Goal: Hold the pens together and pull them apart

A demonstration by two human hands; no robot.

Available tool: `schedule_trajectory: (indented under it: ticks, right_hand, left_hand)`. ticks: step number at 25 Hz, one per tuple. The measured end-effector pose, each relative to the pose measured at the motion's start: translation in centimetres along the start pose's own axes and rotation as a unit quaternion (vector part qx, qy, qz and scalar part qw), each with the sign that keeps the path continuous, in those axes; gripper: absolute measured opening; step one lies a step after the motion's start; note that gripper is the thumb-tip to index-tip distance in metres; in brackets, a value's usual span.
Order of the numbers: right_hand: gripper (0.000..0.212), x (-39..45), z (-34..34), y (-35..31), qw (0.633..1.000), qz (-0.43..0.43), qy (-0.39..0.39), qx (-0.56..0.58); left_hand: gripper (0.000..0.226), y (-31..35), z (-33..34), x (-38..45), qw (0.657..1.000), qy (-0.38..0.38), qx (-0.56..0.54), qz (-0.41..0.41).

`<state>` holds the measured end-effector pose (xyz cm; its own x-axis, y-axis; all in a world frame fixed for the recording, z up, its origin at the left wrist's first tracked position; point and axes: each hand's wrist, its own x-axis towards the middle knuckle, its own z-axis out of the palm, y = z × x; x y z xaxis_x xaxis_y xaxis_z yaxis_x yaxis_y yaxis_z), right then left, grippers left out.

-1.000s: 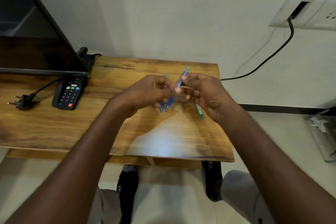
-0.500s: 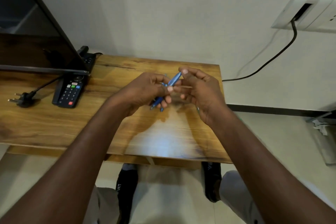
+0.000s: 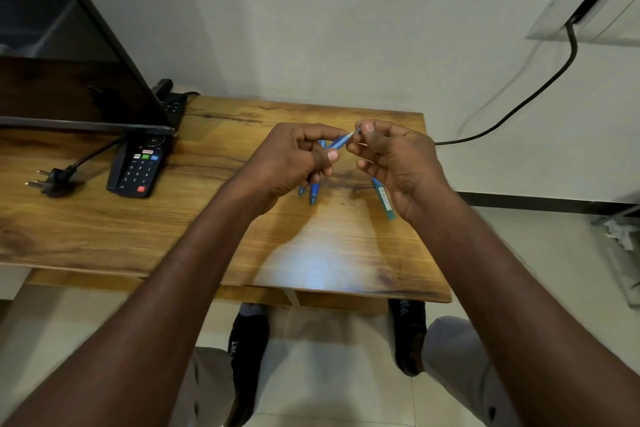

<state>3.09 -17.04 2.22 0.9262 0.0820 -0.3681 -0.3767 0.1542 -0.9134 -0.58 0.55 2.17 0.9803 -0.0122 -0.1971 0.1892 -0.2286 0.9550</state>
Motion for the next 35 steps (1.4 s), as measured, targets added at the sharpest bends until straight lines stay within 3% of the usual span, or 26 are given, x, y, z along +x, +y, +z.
schedule_trajectory:
  ticks: [7, 14, 25, 32, 35]
  right_hand:
    - [0.014, -0.1, 0.2, -0.2, 0.997, 0.027, -0.035, 0.057]
    - [0.020, -0.4, 0.6, 0.7, 0.995, -0.009, -0.053, -0.088]
    - [0.012, -0.6, 1.0, 1.3, 0.992, -0.014, -0.055, -0.113]
    - [0.009, -0.8, 0.9, 0.7, 0.995, -0.004, -0.044, -0.095]
    - [0.010, -1.0, 0.7, 0.9, 0.987, 0.008, -0.077, -0.143]
  left_hand:
    - [0.026, 0.1, -0.8, 0.0, 1.000, 0.022, -0.006, 0.001]
    - [0.023, 0.0, -1.5, -0.4, 0.999, -0.006, 0.021, -0.040]
    - [0.016, -0.2, -2.2, -1.0, 0.996, -0.052, 0.037, -0.063]
    - [0.033, -0.3, -2.6, -1.2, 0.996, -0.067, 0.026, -0.060]
    - [0.023, -0.2, -2.9, -1.3, 0.995, -0.060, 0.023, -0.072]
